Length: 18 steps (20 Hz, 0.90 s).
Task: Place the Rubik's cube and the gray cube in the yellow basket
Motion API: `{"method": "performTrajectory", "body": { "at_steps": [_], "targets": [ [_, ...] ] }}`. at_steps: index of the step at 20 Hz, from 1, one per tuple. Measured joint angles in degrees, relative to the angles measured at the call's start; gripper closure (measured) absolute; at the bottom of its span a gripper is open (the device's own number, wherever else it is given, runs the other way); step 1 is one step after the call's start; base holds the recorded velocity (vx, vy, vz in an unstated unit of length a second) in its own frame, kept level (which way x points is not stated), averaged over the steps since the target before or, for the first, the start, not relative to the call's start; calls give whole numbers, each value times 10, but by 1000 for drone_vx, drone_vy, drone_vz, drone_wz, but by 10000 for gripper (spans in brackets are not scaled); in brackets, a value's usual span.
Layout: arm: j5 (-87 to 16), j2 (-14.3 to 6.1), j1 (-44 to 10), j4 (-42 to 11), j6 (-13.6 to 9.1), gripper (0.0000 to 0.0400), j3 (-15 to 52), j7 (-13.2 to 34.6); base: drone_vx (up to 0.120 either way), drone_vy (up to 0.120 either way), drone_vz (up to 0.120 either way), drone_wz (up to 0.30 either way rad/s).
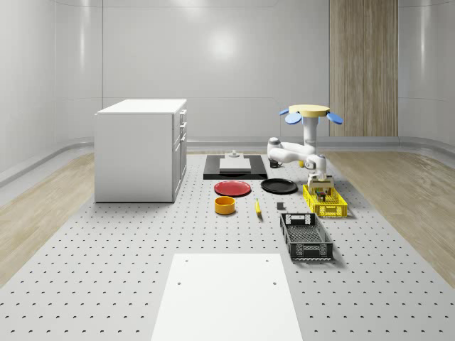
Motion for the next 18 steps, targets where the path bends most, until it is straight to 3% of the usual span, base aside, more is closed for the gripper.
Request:
{"method": "performTrajectory", "body": {
  "at_steps": [3, 7, 18],
  "targets": [
    [17, -1, 1, 0, -5, 3, 18, -1, 0, 0, 120, 0],
    [30, -2, 1, 0, -8, 1, 31, -1, 0, -120, 110, 0],
    [40, -6, 2, 0, -7, 0, 40, -1, 0, -120, 0, 0]
  ]
}}
